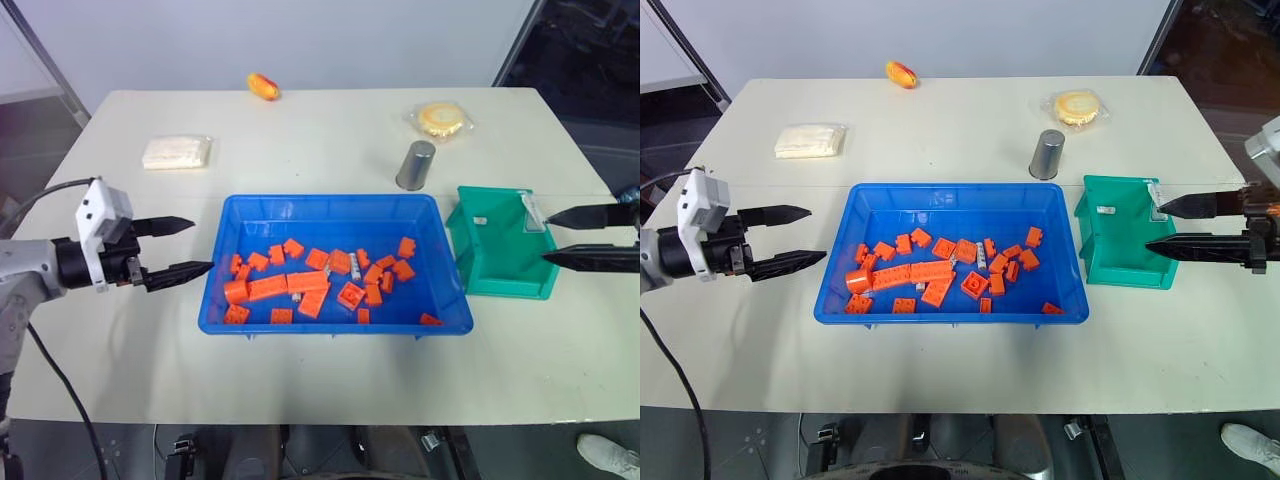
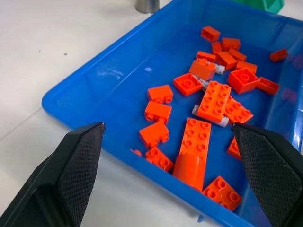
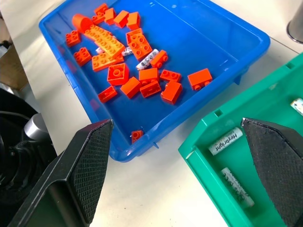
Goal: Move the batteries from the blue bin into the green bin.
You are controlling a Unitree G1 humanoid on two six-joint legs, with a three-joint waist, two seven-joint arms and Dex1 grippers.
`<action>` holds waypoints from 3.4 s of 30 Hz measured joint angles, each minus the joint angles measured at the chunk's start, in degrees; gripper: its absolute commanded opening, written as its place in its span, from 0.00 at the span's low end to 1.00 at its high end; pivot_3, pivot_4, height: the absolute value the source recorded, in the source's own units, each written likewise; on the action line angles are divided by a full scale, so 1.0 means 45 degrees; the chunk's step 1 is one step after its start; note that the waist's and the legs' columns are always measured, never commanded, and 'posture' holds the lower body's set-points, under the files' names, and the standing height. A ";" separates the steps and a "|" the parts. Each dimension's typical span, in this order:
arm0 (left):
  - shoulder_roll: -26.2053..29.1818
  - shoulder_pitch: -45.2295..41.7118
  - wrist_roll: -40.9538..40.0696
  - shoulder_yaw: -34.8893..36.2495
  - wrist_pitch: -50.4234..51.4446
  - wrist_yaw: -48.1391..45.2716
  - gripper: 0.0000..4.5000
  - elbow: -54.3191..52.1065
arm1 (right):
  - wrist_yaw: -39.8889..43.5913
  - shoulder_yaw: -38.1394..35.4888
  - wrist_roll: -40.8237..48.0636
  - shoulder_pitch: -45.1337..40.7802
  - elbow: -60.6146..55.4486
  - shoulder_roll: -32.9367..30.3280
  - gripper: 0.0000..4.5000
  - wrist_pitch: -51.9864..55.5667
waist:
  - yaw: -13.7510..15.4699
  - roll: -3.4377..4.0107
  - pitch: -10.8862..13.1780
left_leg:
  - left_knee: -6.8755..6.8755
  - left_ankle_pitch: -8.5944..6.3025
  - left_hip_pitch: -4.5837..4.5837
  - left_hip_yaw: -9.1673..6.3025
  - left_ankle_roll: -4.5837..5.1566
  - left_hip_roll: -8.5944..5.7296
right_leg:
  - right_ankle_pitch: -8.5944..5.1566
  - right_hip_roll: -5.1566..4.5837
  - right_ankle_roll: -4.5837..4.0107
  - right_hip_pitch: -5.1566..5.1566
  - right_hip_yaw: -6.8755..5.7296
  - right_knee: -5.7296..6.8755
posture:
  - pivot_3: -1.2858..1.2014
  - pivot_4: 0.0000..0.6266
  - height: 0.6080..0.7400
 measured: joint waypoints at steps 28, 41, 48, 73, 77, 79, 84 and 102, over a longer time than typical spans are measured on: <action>0.0081 -0.0290 0.0276 -0.0210 -0.0038 0.0008 1.00 0.0188 | -0.1168 -0.0312 -0.0126 0.1534 -0.0583 0.0683 0.99 -0.0439 | 0.0017 -0.0006 0.0001 | 0.0011 0.0000 0.0000 0.0002 0.0000 -0.0002 | 0.0003 0.0002 0.0006 0.0002 0.0003 0.0011 | 0.52 0.24 1.00; -0.0336 -0.0823 0.0279 -0.0762 -0.0032 0.0116 1.00 0.0179 | -0.2512 0.2159 -0.0090 -0.1641 -0.1936 0.2424 0.99 -0.0661 | -0.0068 -0.0010 0.0001 | 0.0039 0.0000 0.0003 -0.0002 0.0000 0.0013 | 0.0004 0.0025 0.0007 0.0004 0.0008 0.0031 | 0.52 0.24 1.00; -0.0350 -0.0523 0.0188 -0.0722 0.0343 0.0390 1.00 -0.0635 | -0.2757 0.5885 -0.0585 -0.4949 -0.2442 0.5709 0.99 -0.1010 | 0.0011 -0.0013 0.0006 | 0.0068 0.0000 -0.0072 -0.0030 0.0001 0.0008 | 0.0005 0.0025 0.0008 -0.0050 0.0002 0.0052 | 0.52 0.24 1.00; -0.0545 0.1454 -0.1061 0.0577 0.1374 0.2036 1.00 -0.3414 | -0.3277 1.0676 -0.5666 -0.7151 0.0800 1.1053 0.99 -0.4150 | -0.0004 -0.0039 0.0001 | 0.0092 0.0001 -0.0098 -0.0064 -0.0001 -0.0001 | 0.0007 0.0024 0.0005 -0.0072 -0.0018 0.0094 | 0.52 0.24 1.00; -0.0620 0.1414 -0.1055 0.0550 0.1289 0.2118 1.00 -0.3387 | -0.2849 1.0973 -0.5816 -0.6771 0.0335 1.0904 0.99 -0.4181 | 0.0001 -0.0039 0.0001 | 0.0095 0.0001 -0.0097 -0.0064 -0.0001 -0.0002 | 0.0006 0.0023 0.0005 -0.0069 -0.0018 0.0094 | 0.52 0.24 1.00; -0.0647 0.1332 -0.1045 0.0534 0.1256 0.2169 1.00 -0.3369 | -0.2850 1.1145 -0.6054 -0.6650 0.0392 1.0914 0.99 -0.4254 | -0.0003 -0.0039 0.0001 | 0.0095 0.0001 -0.0096 -0.0064 -0.0002 -0.0003 | 0.0006 0.0024 0.0005 -0.0070 -0.0018 0.0095 | 0.52 0.24 1.00; -0.0741 0.1077 -0.1001 0.0361 0.1100 0.2231 1.00 -0.3337 | -0.3254 1.1297 -0.6719 -0.6651 0.1494 1.1338 0.99 -0.4777 | -0.0020 -0.0040 0.0000 | 0.0093 0.0001 -0.0094 -0.0063 -0.0002 -0.0002 | 0.0006 0.0027 0.0005 -0.0071 -0.0018 0.0097 | 0.52 0.24 1.00; -0.0852 0.1198 -0.0844 0.0314 0.1048 0.2504 1.00 -0.3327 | -0.3476 1.1284 -0.7578 -0.6680 0.2556 1.2266 0.27 -0.5288 | -0.0022 -0.0041 0.0000 | 0.0092 0.0002 -0.0093 -0.0066 -0.0002 -0.0002 | 0.0006 0.0028 0.0005 -0.0072 -0.0018 0.0104 | 0.52 0.24 1.00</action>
